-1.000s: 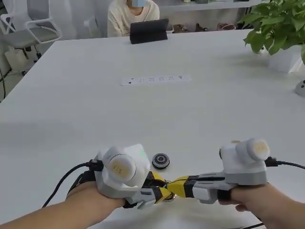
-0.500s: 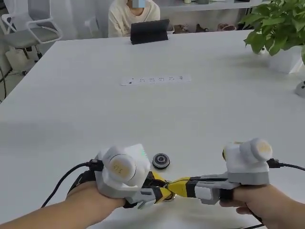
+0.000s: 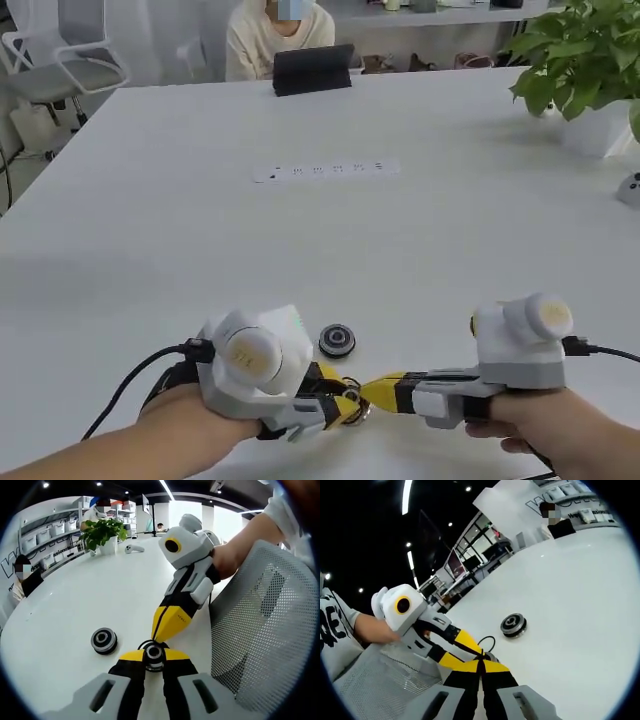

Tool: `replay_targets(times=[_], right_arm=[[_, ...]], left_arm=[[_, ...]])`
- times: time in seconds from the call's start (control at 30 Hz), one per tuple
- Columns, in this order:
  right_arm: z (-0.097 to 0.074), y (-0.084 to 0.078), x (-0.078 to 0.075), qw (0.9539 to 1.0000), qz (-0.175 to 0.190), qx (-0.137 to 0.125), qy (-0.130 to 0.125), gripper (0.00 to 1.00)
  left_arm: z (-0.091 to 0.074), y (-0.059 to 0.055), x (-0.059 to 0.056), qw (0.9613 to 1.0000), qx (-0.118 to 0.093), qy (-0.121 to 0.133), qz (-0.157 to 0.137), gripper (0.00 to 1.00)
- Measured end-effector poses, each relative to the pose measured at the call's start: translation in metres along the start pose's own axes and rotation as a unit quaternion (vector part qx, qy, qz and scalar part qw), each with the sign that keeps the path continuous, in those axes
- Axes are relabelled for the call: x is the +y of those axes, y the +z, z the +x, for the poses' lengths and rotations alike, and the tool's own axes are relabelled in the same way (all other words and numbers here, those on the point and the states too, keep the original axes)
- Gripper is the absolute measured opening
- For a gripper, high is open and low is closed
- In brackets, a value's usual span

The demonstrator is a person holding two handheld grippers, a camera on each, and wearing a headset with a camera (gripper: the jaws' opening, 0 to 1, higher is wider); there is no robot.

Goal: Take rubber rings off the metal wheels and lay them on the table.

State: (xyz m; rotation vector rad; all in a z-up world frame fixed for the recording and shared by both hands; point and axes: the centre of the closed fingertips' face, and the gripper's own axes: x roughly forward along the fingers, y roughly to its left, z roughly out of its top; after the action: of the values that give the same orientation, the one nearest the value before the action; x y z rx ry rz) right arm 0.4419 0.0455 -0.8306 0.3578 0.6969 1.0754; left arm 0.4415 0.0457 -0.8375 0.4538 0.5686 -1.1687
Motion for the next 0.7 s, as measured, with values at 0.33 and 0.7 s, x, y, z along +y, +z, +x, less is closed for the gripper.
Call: replay_targets(times=[0.33,0.7], right_arm=[[-0.002,0.000,0.000,1.0000,-0.009,0.002,0.000,0.00],[-0.003,0.003,0.002,1.0000,-0.005,-0.003,0.006,0.00]], left_arm=[[0.000,0.001,0.001,1.0000,0.006,-0.004,-0.001,0.08],[-0.011,0.011,-0.004,0.9998,-0.007,-0.019,-0.006,0.14]])
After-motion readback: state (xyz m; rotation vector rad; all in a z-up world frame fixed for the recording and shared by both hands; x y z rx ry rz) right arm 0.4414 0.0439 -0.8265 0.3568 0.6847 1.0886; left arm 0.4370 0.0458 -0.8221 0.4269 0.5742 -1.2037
